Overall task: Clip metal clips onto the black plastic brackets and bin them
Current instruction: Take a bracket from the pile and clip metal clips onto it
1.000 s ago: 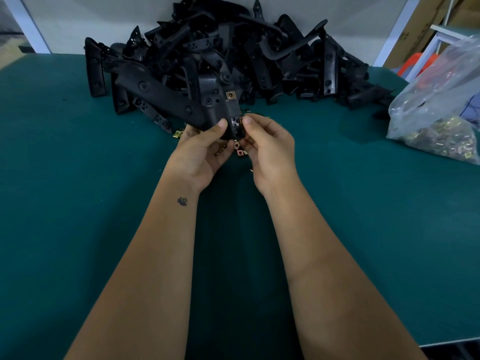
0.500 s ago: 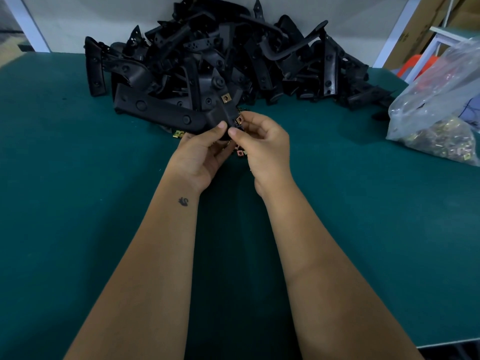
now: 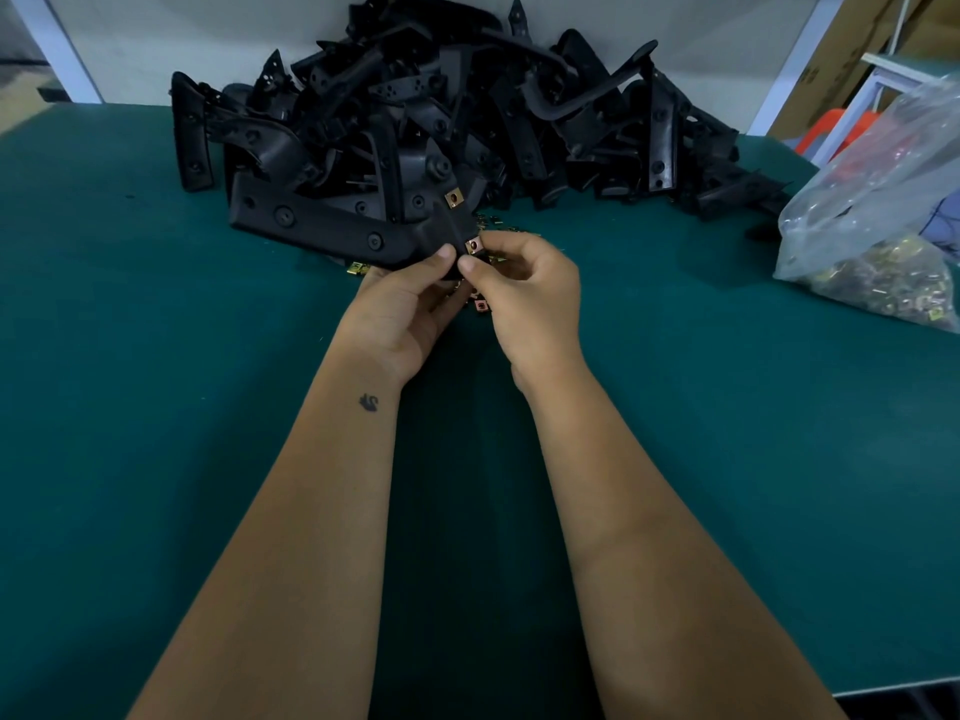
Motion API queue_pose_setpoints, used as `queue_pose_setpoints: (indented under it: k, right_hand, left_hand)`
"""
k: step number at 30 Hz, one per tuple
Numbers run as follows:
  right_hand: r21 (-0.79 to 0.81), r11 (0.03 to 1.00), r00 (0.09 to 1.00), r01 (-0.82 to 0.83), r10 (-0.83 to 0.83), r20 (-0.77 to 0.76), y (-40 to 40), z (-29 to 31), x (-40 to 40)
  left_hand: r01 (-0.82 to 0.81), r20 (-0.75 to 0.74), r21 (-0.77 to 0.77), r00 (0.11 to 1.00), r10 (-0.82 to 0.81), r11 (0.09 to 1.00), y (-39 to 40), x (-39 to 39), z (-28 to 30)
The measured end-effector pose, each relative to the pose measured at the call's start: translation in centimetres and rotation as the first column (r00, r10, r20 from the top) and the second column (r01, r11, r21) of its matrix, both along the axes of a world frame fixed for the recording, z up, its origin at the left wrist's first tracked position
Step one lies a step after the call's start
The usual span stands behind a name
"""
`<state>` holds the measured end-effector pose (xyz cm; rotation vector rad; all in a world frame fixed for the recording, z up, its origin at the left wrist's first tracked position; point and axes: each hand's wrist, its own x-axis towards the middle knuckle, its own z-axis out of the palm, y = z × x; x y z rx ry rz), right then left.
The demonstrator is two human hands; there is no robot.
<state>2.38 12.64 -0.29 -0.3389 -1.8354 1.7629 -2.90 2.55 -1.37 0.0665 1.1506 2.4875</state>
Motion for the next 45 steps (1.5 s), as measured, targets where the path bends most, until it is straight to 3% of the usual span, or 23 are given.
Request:
queue_pose_setpoints:
  k: [15, 24, 35, 38, 40, 42, 45]
  right_hand:
    - [0.259, 0.960, 0.994, 0.107, -0.113, 0.008, -1.0, 0.0, 0.0]
    - [0.262, 0.956, 0.991, 0.136, -0.132, -0.033, -0.9, -0.1, 0.2]
    - [0.258, 0.957, 0.991, 0.134, -0.131, -0.030, -0.8, 0.0, 0.3]
    - [0.200, 0.977, 0.997, 0.074, -0.076, 0.002, -1.2, -0.2, 0.2]
    - [0.047, 0.998, 0.999, 0.041, -0.040, -0.037, -1.3, -0.1, 0.1]
    - [-0.153, 0.988, 0.995, 0.006, -0.020, -0.094, -1.4, 0.1, 0.0]
    - [-0.277, 0.961, 0.994, -0.025, -0.004, -0.105, -1.1, 0.3, 0.1]
  left_hand:
    - [0.011, 0.038, -0.043, 0.999, -0.010, 0.999, 0.3, 0.2, 0.4]
    - [0.029, 0.004, -0.179, 1.000, -0.028, 0.984, 0.6, 0.4, 0.6]
    - [-0.013, 0.025, -0.142, 1.000, 0.017, 0.990, 0.7, 0.5, 0.7]
    - [-0.030, 0.053, -0.032, 0.998, 0.032, 0.999, 0.5, 0.5, 0.9]
    - [-0.014, 0.052, 0.007, 0.999, 0.014, 1.000, 0.5, 0.6, 1.0]
    - [-0.024, 0.058, 0.015, 0.998, 0.023, 1.000, 0.7, 0.8, 1.2]
    - [-0.017, 0.028, -0.063, 0.999, 0.018, 0.998, 1.5, 1.6, 1.4]
